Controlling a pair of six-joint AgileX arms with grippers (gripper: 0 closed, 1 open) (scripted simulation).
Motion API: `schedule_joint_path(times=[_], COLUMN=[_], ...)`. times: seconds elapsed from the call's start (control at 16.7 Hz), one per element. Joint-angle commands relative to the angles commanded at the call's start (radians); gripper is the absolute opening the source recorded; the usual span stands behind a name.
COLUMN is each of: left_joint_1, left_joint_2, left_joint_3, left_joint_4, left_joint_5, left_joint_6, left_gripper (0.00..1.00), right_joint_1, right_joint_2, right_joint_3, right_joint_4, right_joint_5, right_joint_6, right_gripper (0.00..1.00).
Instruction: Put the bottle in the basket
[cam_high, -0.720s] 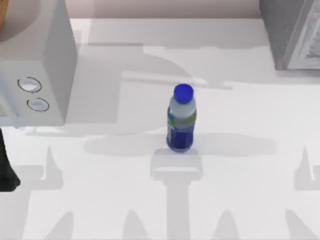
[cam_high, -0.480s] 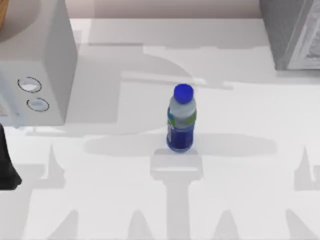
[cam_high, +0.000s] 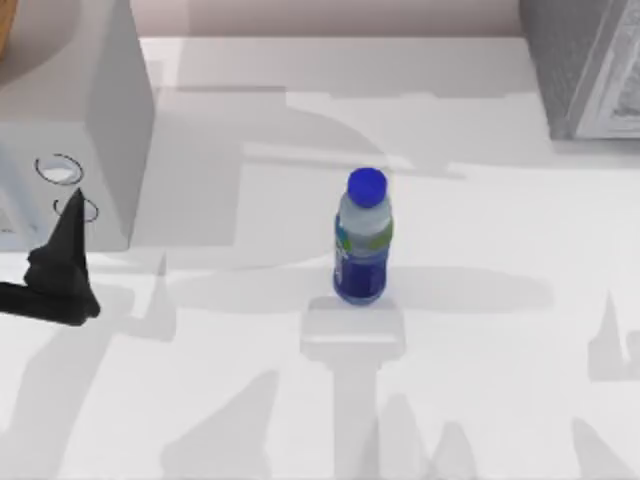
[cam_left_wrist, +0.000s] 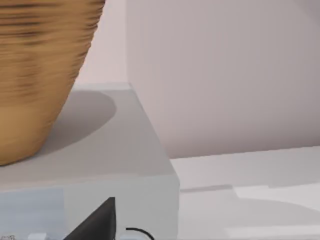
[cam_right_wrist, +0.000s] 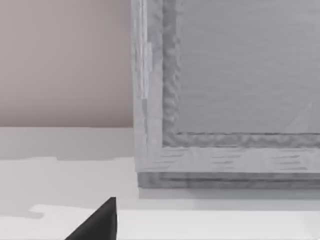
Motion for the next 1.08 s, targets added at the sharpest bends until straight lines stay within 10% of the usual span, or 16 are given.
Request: schedule_joint_path(times=[1.08], left_joint_1=[-0.444], left_joint_2=[1.566], left_joint_3=[0.295], left_joint_4=[1.132], left_joint_5=[0.132], left_joint_6=[0.034], left_gripper=[1.00], right_joint_1=[0.000], right_joint_2=[0.000], right_joint_3=[0.000], right_joint_4=[0.000], right_joint_5=[0.000], right_joint_6=[0.000], right_gripper=[1.00])
